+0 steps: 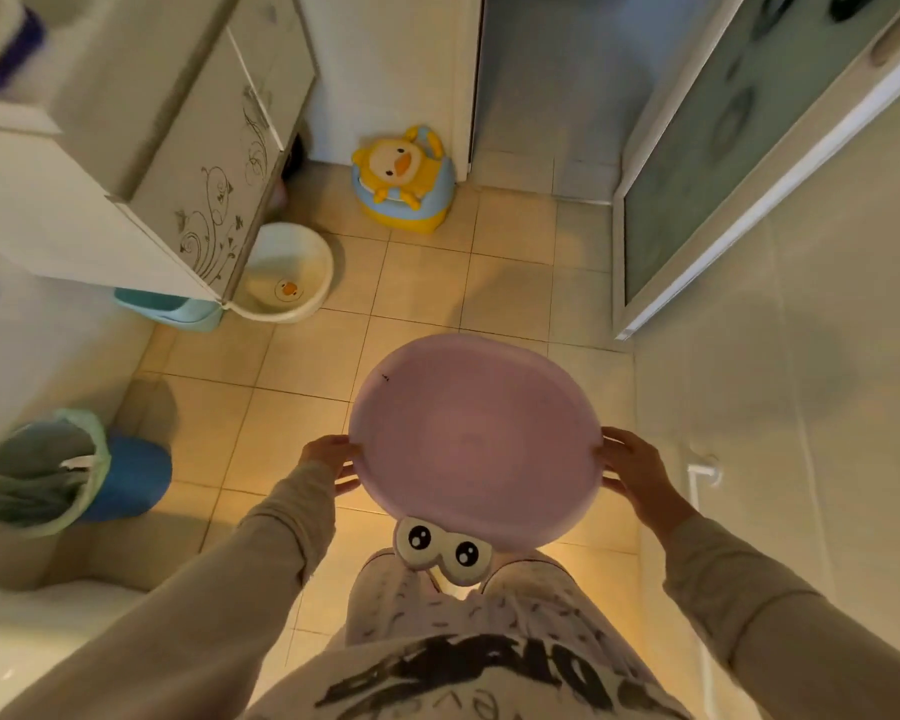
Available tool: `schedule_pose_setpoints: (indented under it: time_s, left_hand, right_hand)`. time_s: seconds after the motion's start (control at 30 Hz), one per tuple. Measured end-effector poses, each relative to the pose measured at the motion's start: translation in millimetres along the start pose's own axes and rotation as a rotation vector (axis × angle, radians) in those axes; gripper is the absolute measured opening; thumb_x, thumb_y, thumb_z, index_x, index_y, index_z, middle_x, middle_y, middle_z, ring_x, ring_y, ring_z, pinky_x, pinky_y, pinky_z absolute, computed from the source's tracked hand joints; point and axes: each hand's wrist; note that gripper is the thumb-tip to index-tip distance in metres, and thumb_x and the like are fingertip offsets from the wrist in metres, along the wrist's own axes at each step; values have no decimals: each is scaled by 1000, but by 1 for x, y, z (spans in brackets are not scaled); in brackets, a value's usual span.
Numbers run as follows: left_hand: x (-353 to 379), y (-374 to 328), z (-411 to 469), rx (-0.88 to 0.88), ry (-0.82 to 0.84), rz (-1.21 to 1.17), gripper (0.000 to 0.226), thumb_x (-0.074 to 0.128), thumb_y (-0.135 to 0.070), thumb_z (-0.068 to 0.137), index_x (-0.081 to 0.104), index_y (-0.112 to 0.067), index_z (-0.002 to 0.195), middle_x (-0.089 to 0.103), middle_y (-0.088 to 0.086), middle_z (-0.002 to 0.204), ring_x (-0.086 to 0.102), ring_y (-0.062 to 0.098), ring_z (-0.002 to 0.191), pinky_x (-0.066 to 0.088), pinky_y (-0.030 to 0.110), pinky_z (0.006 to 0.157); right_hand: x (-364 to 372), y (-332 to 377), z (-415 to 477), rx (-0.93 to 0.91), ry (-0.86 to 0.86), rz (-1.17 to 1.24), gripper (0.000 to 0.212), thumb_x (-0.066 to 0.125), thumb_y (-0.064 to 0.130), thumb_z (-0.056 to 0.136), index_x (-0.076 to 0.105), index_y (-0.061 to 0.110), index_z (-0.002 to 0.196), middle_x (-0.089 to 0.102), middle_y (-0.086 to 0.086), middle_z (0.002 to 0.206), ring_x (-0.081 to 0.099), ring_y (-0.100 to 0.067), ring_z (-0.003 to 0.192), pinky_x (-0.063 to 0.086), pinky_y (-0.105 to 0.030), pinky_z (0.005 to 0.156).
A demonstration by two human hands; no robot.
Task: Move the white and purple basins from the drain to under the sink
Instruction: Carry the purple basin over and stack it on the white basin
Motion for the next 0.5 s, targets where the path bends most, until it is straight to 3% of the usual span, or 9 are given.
schedule_pose_setpoints:
  time_s: [0.1, 0.23, 0.33, 0.43, 0.5]
  left_hand:
    - [18, -32, 15, -25, -23, -18, 41, 59, 0, 83, 54, -2, 124, 61, 17, 110, 57, 29, 97, 50, 42, 88]
    - [43, -71, 30, -60, -47, -119, 41, 59, -1, 84, 53, 0, 125, 58, 14, 107, 54, 28, 96, 50, 36, 68]
    - [59, -98, 44, -72, -85, -217, 39, 59, 0, 84, 54, 1, 123, 57, 13, 104, 55, 29, 90, 49, 35, 64]
    - [72, -120, 56, -102, -98, -288, 32, 59, 0, 84, 56, -4, 115, 60, 11, 86, 55, 23, 70, 49, 35, 63]
    - [77, -138, 66, -111, -106, -338, 26, 59, 1, 84, 55, -7, 109, 58, 8, 77, 54, 21, 66, 49, 36, 62]
  right_hand:
    - [2, 48, 41, -10, 55, -37, 42, 57, 1, 85, 55, 5, 126, 64, -14, 110, 59, -30, 98, 52, -30, 65]
    - [4, 114, 100, -36, 139, -122, 41, 59, 3, 84, 57, 4, 125, 65, -13, 113, 61, -30, 98, 52, -30, 64]
    - [12, 165, 139, -98, 202, -189, 37, 62, 6, 84, 59, 6, 121, 66, -13, 112, 62, -26, 94, 52, -28, 64]
    - [25, 209, 173, -117, 237, -211, 39, 63, 8, 83, 60, 8, 122, 66, -11, 108, 62, -25, 93, 52, -28, 66]
    - [37, 236, 197, -121, 267, -256, 39, 63, 8, 83, 60, 8, 122, 66, -11, 107, 63, -25, 91, 53, -28, 64]
Point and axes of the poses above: each hand's wrist, its own z-axis towards the middle knuckle, its own x-axis out of the palm, y = z × x
